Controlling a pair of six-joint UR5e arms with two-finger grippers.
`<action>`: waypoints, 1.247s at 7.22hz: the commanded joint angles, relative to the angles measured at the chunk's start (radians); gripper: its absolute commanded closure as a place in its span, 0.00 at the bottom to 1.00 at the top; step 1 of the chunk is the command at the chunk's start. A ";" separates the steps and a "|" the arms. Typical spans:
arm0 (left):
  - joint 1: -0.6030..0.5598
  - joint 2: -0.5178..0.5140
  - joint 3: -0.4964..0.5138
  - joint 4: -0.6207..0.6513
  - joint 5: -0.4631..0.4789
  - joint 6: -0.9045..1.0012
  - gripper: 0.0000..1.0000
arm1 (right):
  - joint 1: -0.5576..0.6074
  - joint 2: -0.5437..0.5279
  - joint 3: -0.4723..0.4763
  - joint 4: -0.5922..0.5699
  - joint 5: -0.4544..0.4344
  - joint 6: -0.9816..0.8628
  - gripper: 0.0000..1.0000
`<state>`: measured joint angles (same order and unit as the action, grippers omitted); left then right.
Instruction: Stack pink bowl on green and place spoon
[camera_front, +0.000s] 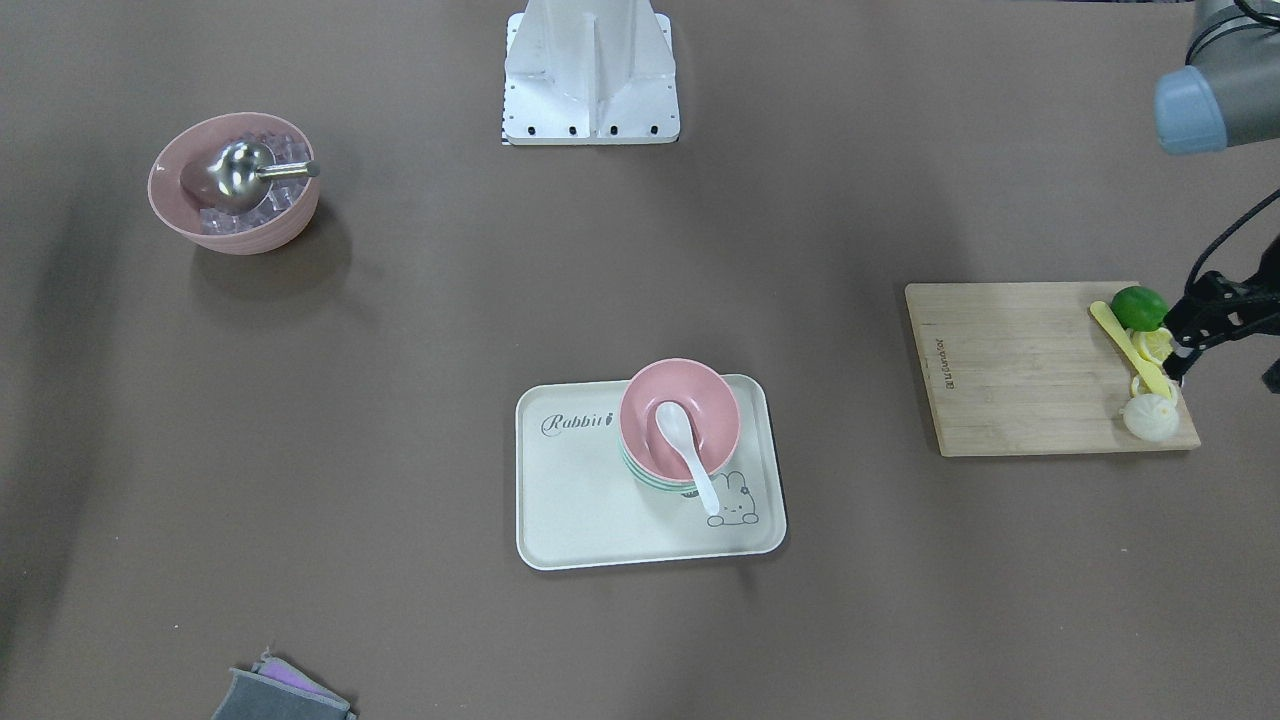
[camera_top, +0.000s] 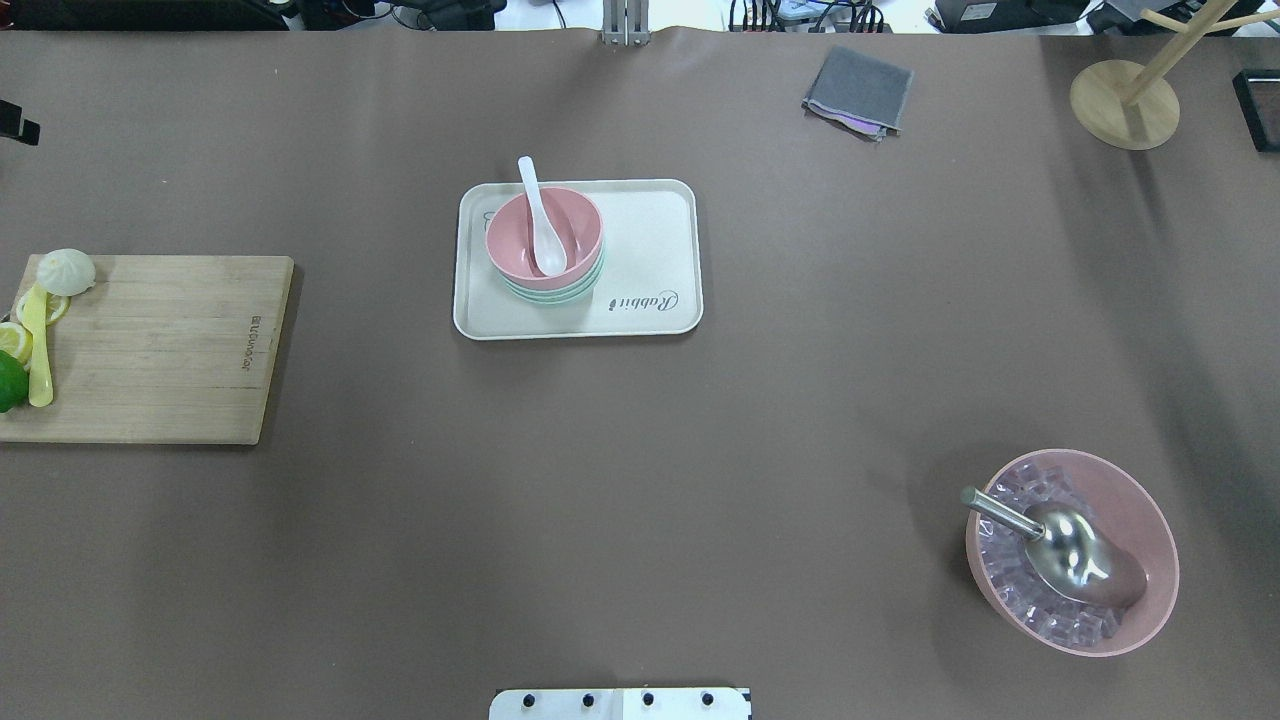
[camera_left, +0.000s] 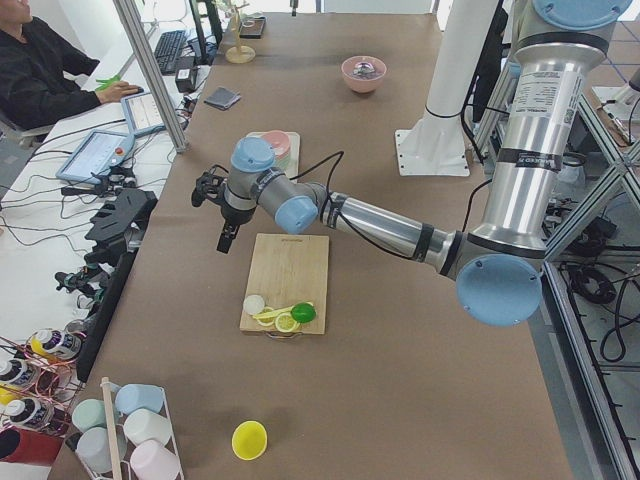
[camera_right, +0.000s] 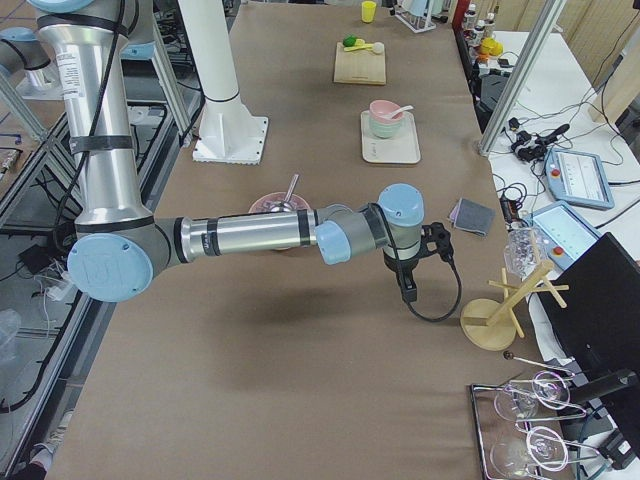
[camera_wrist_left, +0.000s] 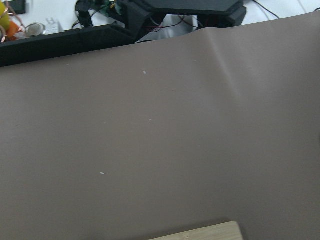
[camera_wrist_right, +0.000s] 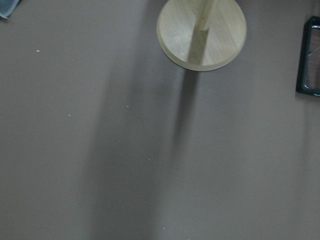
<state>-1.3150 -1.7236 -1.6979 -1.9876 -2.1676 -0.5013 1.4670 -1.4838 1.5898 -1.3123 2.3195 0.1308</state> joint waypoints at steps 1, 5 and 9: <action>-0.058 0.065 0.014 0.018 -0.005 0.003 0.02 | 0.048 -0.021 -0.049 -0.008 -0.009 -0.005 0.00; -0.242 0.114 0.108 0.234 -0.070 0.393 0.02 | 0.093 -0.052 0.072 -0.212 0.038 0.004 0.00; -0.277 0.138 0.152 0.234 -0.201 0.386 0.02 | 0.092 -0.116 0.164 -0.320 0.066 -0.008 0.00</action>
<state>-1.5898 -1.5835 -1.5542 -1.7566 -2.3571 -0.1153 1.5588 -1.5886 1.7558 -1.6240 2.3840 0.1231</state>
